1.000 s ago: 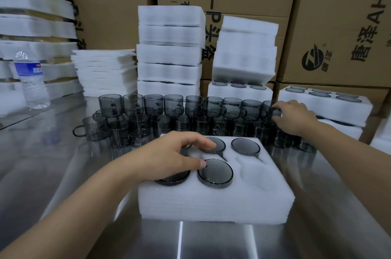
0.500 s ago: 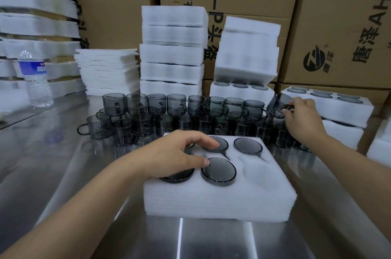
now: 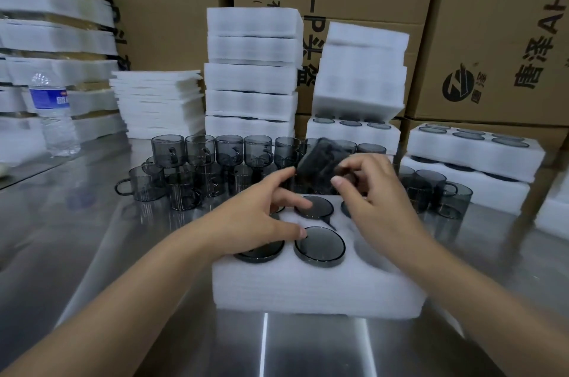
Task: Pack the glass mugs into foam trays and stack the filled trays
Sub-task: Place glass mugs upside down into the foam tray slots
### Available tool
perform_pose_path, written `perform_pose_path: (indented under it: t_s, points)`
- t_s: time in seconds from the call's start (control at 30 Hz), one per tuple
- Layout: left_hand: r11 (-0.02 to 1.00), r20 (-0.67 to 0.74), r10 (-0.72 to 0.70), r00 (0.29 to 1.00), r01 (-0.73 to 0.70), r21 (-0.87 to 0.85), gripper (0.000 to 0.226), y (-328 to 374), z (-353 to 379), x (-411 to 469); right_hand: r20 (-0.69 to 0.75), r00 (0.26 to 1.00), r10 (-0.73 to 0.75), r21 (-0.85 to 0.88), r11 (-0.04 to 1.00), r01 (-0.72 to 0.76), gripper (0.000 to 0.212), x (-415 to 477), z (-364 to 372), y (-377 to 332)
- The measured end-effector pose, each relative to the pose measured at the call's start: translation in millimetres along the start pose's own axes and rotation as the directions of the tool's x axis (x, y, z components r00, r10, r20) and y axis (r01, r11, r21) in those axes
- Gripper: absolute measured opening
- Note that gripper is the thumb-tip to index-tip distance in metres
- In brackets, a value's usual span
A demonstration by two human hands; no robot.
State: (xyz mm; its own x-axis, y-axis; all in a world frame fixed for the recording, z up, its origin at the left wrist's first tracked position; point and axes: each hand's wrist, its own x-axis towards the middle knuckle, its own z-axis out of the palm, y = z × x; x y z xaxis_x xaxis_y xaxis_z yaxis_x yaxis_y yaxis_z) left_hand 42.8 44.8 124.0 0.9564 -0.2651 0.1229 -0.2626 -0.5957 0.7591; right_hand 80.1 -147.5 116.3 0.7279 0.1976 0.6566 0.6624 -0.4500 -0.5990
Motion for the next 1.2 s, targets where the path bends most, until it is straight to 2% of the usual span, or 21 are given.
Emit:
perform_pose_path:
  t_s: [0.07, 0.2, 0.23, 0.33, 0.4, 0.57, 0.8, 1.0, 1.2]
  points:
    - [0.997, -0.027, 0.001, 1.000, -0.003, -0.071, 0.091, 0.3, 0.9, -0.1, 0.038, 0.997, -0.068, -0.013, 0.998, 0.068, 0.012, -3.9, 0.7, 0.0]
    - [0.981, -0.127, -0.011, 0.992, -0.014, -0.194, 0.055, -0.1, 2.5, 0.4, 0.088, 0.977, -0.196, -0.105, 0.973, 0.205, 0.016, -7.8, -2.5, -0.6]
    - [0.978, -0.156, -0.020, 0.987, -0.013, -0.208, 0.055, -0.3, 2.5, 0.7, 0.107, 0.970, -0.216, -0.131, 0.964, 0.229, 0.015, -9.0, -2.1, -0.5]
    - [0.966, -0.205, -0.028, 0.978, -0.026, -0.256, 0.078, -2.0, 3.3, 2.9, 0.107, 0.962, -0.252, -0.169, 0.949, 0.267, 0.013, -10.5, -2.5, 0.0]
    - [0.955, -0.209, -0.016, 0.978, -0.047, -0.294, 0.084, -2.1, 3.9, 3.1, 0.103, 0.959, -0.265, -0.162, 0.947, 0.279, 0.013, -10.3, -3.5, -0.4]
    - [0.941, -0.216, -0.012, 0.976, -0.062, -0.333, 0.069, -6.5, 4.3, 5.8, 0.111, 0.952, -0.285, -0.154, 0.942, 0.299, 0.013, -12.1, -5.2, -2.1]
    - [0.949, -0.241, -0.053, 0.969, -0.026, -0.315, 0.041, -8.0, 3.6, 3.7, 0.114, 0.933, -0.342, -0.188, 0.915, 0.358, 0.018, -14.5, -5.7, -8.3]
    - [0.968, -0.213, 0.008, 0.977, -0.061, -0.245, 0.040, 0.9, 3.8, 0.6, 0.070, 0.931, -0.358, -0.261, 0.894, 0.363, 0.047, -13.8, -6.8, -10.9]
    - [0.972, -0.164, 0.036, 0.986, -0.073, -0.222, 0.037, 3.8, 3.5, -3.9, 0.066, 0.931, -0.360, -0.276, 0.890, 0.364, 0.058, -14.2, -8.7, -11.1]
